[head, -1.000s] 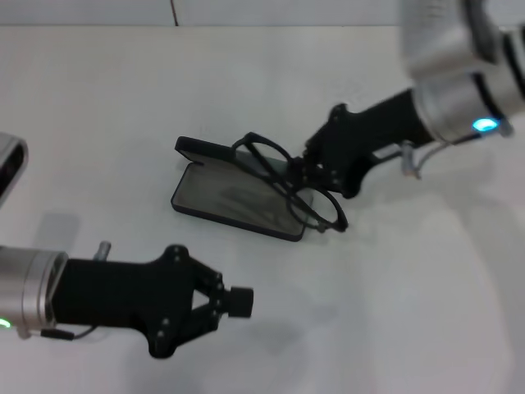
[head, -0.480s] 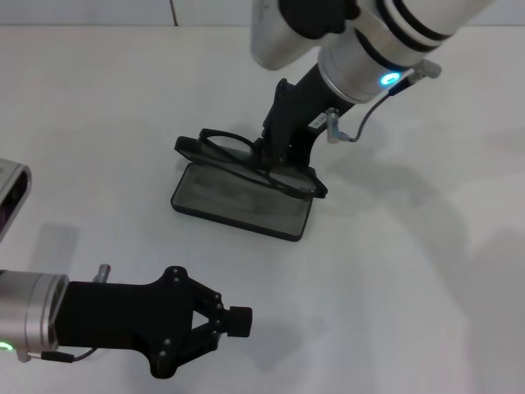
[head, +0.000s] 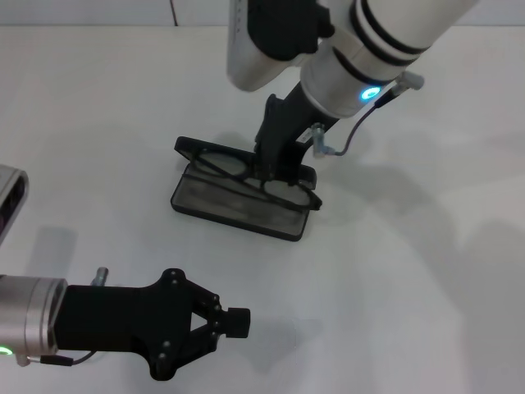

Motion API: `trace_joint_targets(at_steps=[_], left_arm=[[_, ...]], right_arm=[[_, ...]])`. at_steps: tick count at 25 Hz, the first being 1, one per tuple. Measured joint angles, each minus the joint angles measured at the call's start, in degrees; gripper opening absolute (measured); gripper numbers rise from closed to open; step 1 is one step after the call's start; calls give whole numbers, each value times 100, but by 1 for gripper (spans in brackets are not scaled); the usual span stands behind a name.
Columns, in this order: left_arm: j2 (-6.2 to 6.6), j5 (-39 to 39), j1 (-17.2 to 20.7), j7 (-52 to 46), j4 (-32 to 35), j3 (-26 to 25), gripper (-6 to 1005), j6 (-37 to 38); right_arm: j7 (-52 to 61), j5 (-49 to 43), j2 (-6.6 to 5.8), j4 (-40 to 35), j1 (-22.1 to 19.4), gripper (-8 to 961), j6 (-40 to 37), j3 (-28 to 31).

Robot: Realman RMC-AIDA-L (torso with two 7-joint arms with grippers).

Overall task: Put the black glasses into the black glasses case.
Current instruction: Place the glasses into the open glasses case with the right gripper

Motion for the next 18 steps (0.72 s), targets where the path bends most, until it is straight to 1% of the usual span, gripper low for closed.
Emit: trace_joint_targets(at_steps=[3,9,18], left_arm=[[1,6,5,1,-25,9,7,-4],[-8,38,11,-24,-40,15,8,-10],[-50,60,28,-15,-44,2,10,-84]], right_arm=[[25,124,0,13,7,55,193,-209],[100,204,1,59,21,57,346,-326],[121,213,0,334,29,60,543,-613]])
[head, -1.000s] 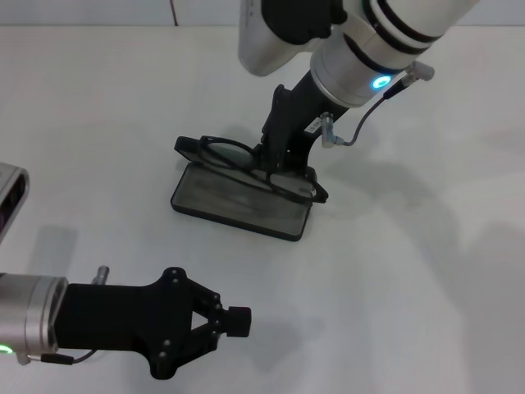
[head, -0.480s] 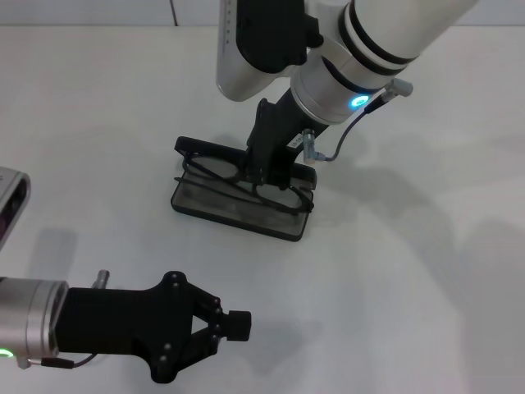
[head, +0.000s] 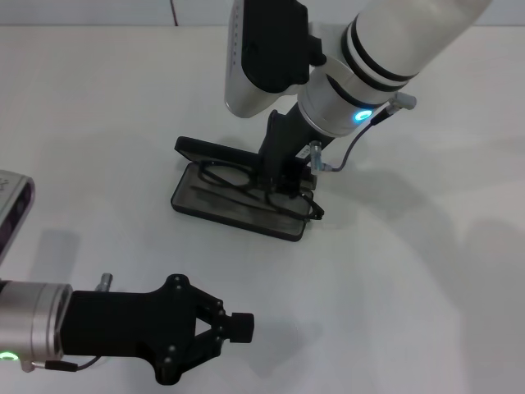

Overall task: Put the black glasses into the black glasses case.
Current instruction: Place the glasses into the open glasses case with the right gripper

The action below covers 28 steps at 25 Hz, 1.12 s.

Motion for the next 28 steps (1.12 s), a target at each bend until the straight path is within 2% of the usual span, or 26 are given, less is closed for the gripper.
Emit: trace_joint_targets(at_steps=[28], left_arm=[[-77,69,-15,13,-9,28,14,-152]], right_arm=[[-11,-477,0,-125,62,67,-74,10]])
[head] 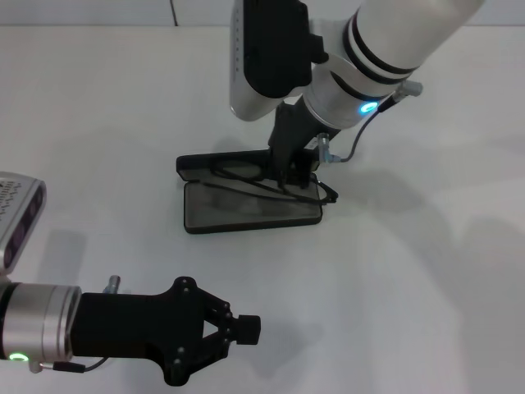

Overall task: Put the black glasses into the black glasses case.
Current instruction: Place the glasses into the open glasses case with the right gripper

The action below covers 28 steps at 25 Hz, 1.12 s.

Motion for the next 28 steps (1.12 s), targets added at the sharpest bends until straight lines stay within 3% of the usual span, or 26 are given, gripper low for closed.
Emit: trace_joint_targets(at_steps=[16,28], left_arm=[[-17,1,7,0,-4,7,17,1],[-17,10,10,5,-52,8,19,1]], right_arm=[[-22,39,0,16,20,72,236,-421],[-20,48,0,-55,-11,75,228,-416]])
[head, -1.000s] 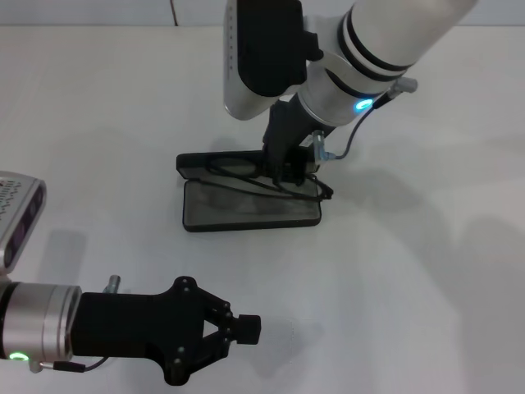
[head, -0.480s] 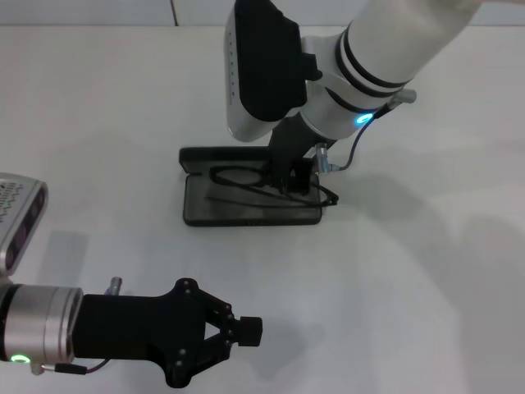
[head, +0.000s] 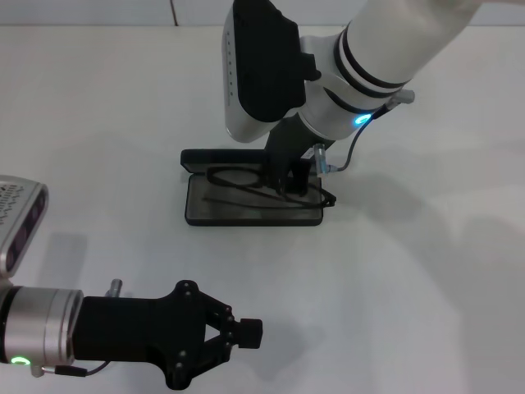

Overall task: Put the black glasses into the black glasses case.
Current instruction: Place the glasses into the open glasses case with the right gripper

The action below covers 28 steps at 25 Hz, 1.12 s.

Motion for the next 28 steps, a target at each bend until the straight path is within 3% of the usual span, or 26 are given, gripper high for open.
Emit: trace_joint_targets(at_steps=[28], left_arm=[[0,-1,-21,0,0,0,24,0]], right_arm=[[20,-50,0,-4,-9,83,22,-5]])
